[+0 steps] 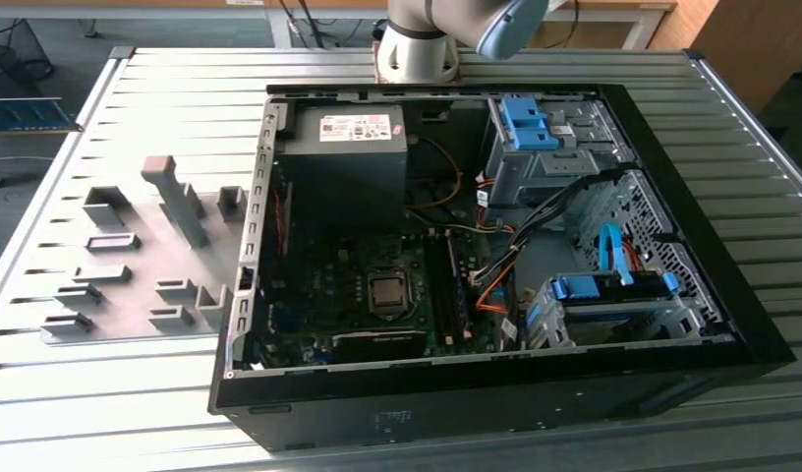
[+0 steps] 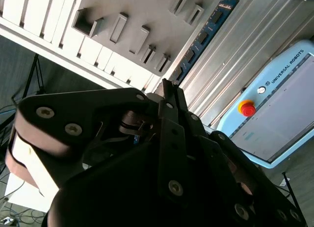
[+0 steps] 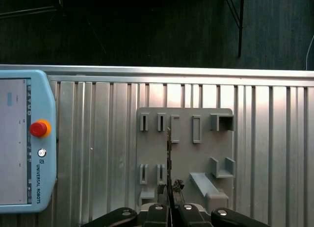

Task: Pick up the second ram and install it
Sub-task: 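Pick up the second ram and move it above second insertion slot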

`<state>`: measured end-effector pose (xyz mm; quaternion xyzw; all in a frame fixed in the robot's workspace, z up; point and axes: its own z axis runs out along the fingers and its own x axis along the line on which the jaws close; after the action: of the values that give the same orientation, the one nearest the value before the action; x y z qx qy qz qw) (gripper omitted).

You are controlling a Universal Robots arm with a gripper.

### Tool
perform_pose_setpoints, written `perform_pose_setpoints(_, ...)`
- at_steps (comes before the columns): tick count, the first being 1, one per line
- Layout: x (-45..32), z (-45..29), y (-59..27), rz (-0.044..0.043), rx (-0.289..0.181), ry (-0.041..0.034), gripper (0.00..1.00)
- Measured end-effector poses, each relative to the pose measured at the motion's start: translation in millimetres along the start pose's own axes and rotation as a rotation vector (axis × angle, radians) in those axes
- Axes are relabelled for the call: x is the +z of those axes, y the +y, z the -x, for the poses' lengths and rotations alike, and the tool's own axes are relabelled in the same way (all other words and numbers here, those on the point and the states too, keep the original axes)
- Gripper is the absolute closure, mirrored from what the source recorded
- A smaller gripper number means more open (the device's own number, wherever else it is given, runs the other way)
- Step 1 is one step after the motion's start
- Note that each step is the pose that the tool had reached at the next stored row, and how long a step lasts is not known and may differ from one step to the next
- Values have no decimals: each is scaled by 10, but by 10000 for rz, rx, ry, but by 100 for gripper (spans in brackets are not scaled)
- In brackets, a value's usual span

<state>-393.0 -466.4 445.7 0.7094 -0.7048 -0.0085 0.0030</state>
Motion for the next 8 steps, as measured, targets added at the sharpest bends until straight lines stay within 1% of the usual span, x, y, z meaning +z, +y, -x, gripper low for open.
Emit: perform_pose_setpoints(8,0,0,-11,0,2,0,86)
